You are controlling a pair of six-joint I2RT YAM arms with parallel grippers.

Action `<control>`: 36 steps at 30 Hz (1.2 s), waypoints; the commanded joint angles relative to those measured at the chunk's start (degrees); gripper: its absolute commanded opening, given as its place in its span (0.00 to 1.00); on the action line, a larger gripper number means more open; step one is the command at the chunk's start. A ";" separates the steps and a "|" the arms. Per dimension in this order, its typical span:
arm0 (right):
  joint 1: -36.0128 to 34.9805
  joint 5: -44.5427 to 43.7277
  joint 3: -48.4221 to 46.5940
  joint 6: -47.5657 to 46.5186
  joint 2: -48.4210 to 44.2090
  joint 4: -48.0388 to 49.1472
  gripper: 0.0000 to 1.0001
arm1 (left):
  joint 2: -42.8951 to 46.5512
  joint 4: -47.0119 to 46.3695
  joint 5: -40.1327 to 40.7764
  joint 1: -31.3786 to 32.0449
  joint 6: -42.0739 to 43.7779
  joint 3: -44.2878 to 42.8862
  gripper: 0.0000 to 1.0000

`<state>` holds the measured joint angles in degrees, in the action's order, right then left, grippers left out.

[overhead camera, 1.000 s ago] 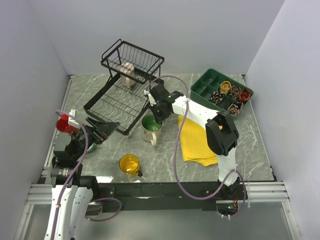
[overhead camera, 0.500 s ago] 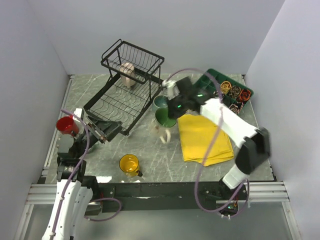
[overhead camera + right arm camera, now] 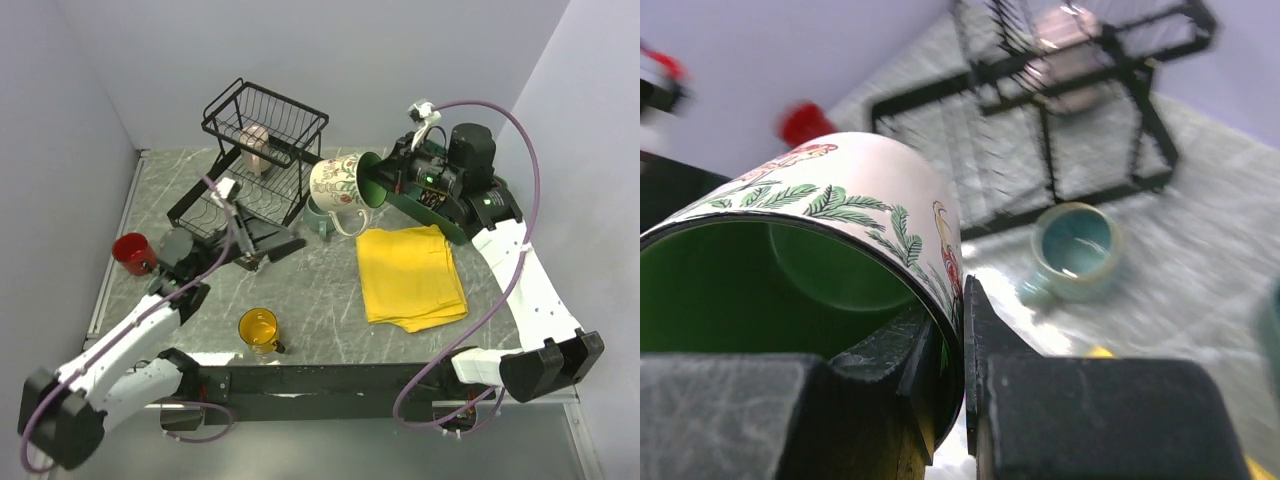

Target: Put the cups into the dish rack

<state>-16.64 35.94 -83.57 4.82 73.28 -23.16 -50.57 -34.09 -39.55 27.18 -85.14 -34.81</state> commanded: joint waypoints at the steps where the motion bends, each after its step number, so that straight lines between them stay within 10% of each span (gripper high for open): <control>1: 1.09 13.62 3.40 17.03 -4.72 23.06 0.00 | -6.73 -13.54 3.60 6.29 2.52 -5.53 0.99; 15: 1.09 18.64 17.03 46.06 -4.28 60.06 0.00 | -20.09 -16.44 5.89 12.89 4.47 -16.69 0.94; 36: 1.26 15.56 23.98 34.39 -4.46 64.03 0.00 | -23.09 -13.39 10.90 17.38 5.51 -21.79 0.63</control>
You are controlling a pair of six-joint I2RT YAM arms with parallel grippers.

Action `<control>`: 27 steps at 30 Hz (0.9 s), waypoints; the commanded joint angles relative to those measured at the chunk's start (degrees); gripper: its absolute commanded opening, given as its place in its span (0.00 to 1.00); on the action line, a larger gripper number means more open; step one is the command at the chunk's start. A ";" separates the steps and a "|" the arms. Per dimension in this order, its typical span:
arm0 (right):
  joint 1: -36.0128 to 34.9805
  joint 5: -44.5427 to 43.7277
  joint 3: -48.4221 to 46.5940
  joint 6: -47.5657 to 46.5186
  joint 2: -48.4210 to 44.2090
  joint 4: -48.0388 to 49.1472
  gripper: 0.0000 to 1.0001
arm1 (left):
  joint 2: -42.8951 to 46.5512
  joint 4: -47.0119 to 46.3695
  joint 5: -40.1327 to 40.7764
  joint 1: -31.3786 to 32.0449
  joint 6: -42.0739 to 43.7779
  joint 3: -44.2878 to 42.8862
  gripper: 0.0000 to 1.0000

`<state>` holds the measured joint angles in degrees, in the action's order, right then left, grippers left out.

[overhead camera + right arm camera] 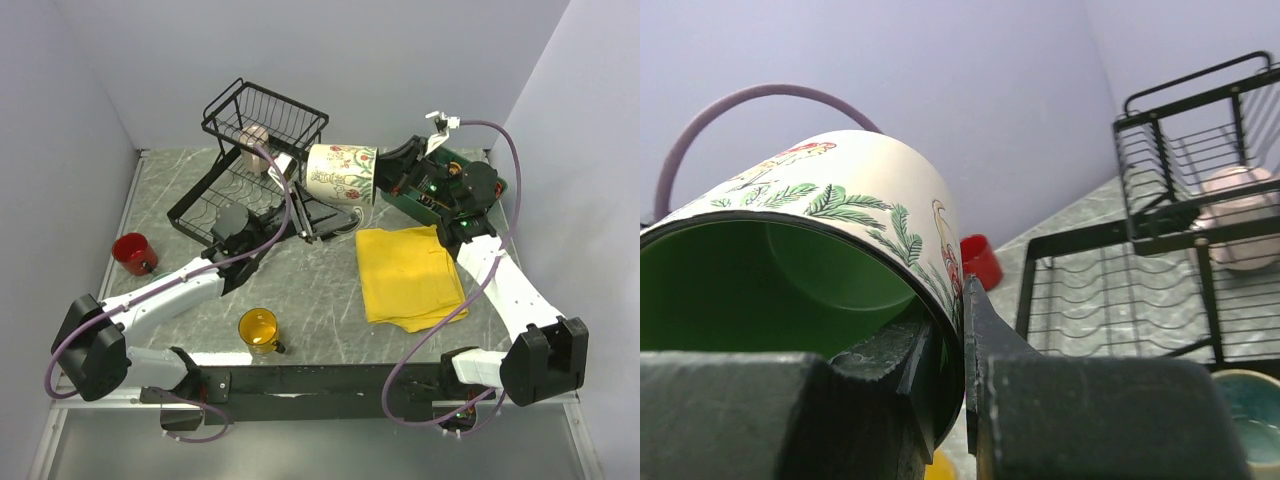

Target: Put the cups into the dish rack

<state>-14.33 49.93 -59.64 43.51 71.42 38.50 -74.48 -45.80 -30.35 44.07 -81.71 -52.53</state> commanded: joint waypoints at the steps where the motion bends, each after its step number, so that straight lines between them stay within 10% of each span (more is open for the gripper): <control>1: -1.05 0.96 0.05 -5.00 -2.77 1.76 0.00 | 0.83 -1.05 1.96 0.40 2.34 -4.42 0.63; 17: -1.05 -0.80 0.84 -10.55 -2.77 -2.11 0.00 | -1.19 -5.78 3.72 0.49 -0.81 -5.30 0.44; 27: -1.14 0.16 6.72 -5.45 -2.86 4.74 0.05 | -2.34 -14.40 3.89 0.40 -4.69 -5.74 0.03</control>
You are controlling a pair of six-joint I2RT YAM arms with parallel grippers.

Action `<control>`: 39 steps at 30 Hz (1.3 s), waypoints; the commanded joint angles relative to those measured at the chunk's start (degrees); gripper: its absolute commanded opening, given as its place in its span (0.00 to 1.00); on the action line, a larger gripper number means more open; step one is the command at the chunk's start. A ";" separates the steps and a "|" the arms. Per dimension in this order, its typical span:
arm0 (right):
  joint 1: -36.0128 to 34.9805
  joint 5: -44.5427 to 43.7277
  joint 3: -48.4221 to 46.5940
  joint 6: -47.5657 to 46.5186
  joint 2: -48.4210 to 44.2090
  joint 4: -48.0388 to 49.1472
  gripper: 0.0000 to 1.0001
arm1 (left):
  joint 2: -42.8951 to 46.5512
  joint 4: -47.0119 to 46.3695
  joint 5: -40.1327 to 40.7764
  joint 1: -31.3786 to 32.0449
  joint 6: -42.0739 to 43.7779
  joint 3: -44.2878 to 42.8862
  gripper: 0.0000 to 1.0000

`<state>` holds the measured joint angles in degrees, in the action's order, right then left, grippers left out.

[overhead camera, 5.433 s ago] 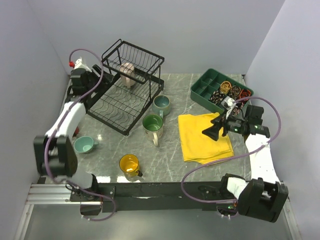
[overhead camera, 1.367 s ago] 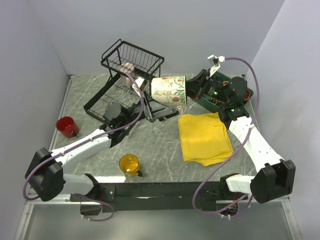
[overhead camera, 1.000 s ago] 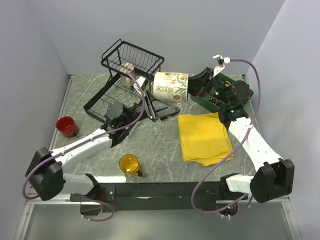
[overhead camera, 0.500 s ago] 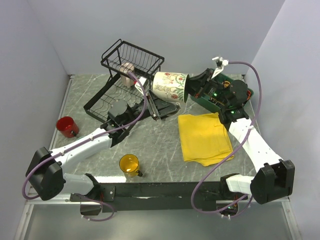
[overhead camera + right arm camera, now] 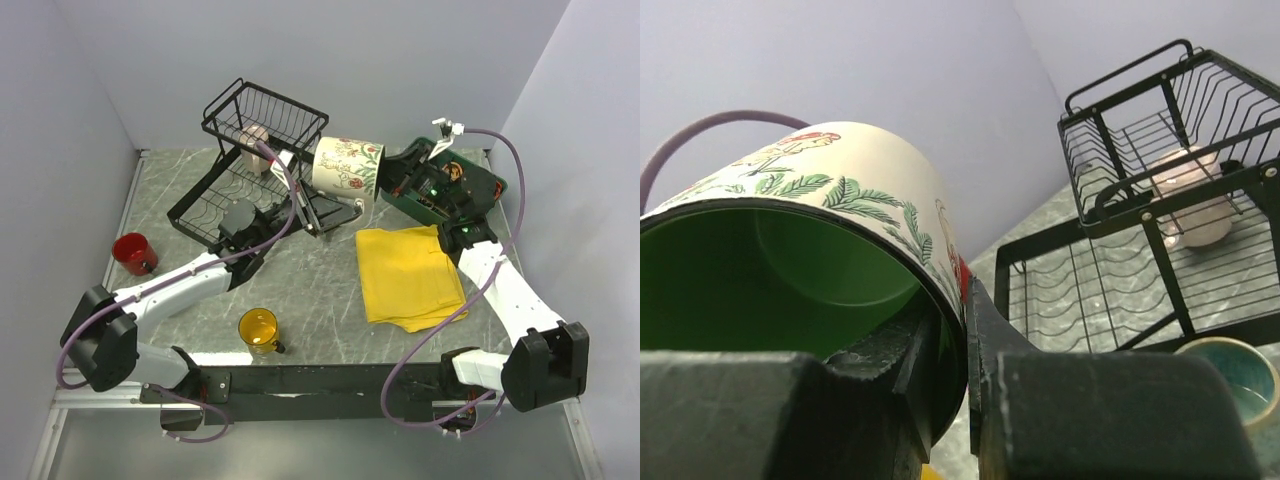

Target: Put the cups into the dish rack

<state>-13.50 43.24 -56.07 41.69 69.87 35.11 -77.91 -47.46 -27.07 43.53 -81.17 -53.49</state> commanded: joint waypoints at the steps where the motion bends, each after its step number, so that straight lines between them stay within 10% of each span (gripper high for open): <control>1: -1.97 6.85 3.25 -3.72 -1.40 7.87 0.07 | 1.27 -11.87 0.88 1.03 -5.06 -4.78 0.01; 7: -1.89 6.85 2.64 -6.36 -2.36 4.10 0.55 | 3.29 -9.76 1.76 0.07 -3.47 -3.11 0.01; 14: -1.62 9.13 3.60 -12.59 -4.56 0.05 0.83 | 10.83 -4.57 2.99 -3.79 -0.75 1.37 0.01; 31: 6.54 23.37 1.66 -52.57 -15.27 -45.18 1.00 | 34.48 26.25 6.85 -16.72 11.54 15.52 0.01; 39: 19.37 30.84 16.00 -56.36 -17.40 -41.17 1.00 | 37.13 30.25 3.52 -26.55 15.16 20.18 0.01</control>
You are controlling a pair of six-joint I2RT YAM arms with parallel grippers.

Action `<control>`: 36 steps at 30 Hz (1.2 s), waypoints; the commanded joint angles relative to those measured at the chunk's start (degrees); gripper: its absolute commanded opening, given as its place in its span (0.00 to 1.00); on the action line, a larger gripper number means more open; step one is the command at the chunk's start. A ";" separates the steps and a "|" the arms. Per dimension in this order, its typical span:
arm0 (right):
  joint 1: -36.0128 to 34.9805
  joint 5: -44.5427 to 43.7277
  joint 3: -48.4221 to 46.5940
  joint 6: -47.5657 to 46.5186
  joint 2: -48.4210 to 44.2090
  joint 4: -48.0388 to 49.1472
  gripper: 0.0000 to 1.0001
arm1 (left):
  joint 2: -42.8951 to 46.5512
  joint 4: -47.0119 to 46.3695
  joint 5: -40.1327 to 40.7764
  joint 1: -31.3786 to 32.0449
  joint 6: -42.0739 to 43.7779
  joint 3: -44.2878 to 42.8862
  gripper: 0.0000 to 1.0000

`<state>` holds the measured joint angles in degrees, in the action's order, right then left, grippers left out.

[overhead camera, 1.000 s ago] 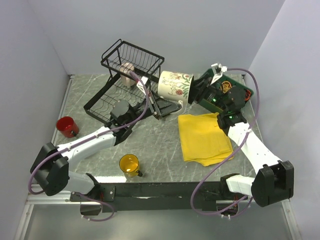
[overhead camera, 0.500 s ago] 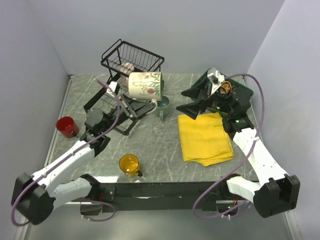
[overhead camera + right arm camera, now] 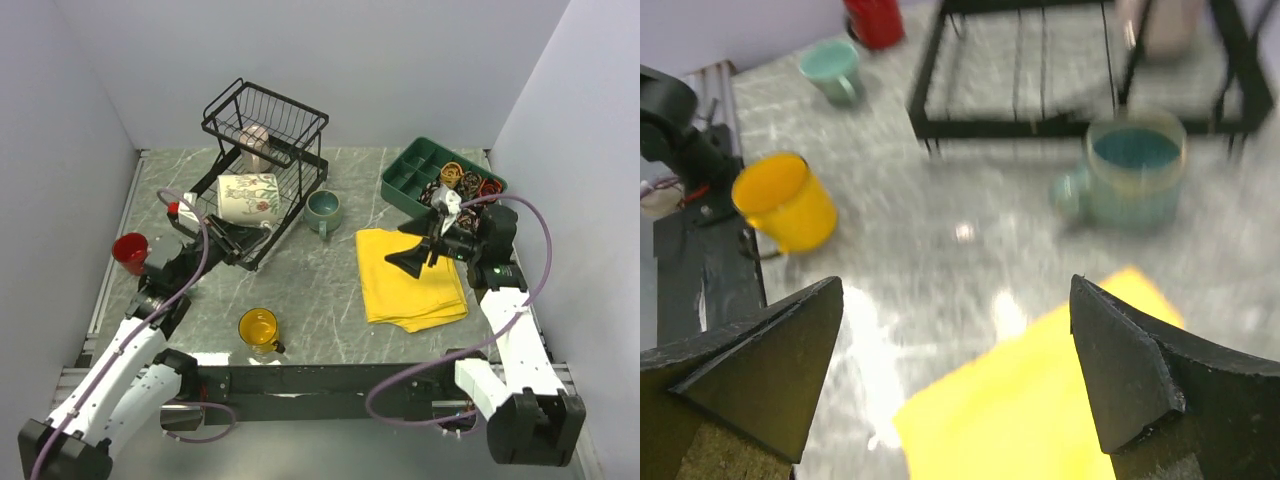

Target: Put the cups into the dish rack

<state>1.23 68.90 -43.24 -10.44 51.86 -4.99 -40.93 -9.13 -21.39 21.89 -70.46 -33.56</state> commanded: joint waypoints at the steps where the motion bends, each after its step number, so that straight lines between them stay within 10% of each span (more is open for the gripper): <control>1: 5.52 5.27 2.56 -6.94 1.31 -4.81 1.00 | -1.42 -8.62 -3.12 -5.97 5.06 0.51 0.01; 11: 9.83 7.12 2.46 -4.16 -1.05 -3.36 1.00 | -18.12 -4.33 -2.70 -17.14 16.92 -7.72 0.01; 36: 14.32 10.64 0.97 -4.24 -0.62 -5.38 1.00 | -55.65 6.92 16.11 -17.93 34.59 -35.60 0.01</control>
<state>14.87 77.60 -40.82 -14.61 51.40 -10.74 -95.83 3.97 -8.75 4.12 -39.66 -62.83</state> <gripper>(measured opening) 0.998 0.238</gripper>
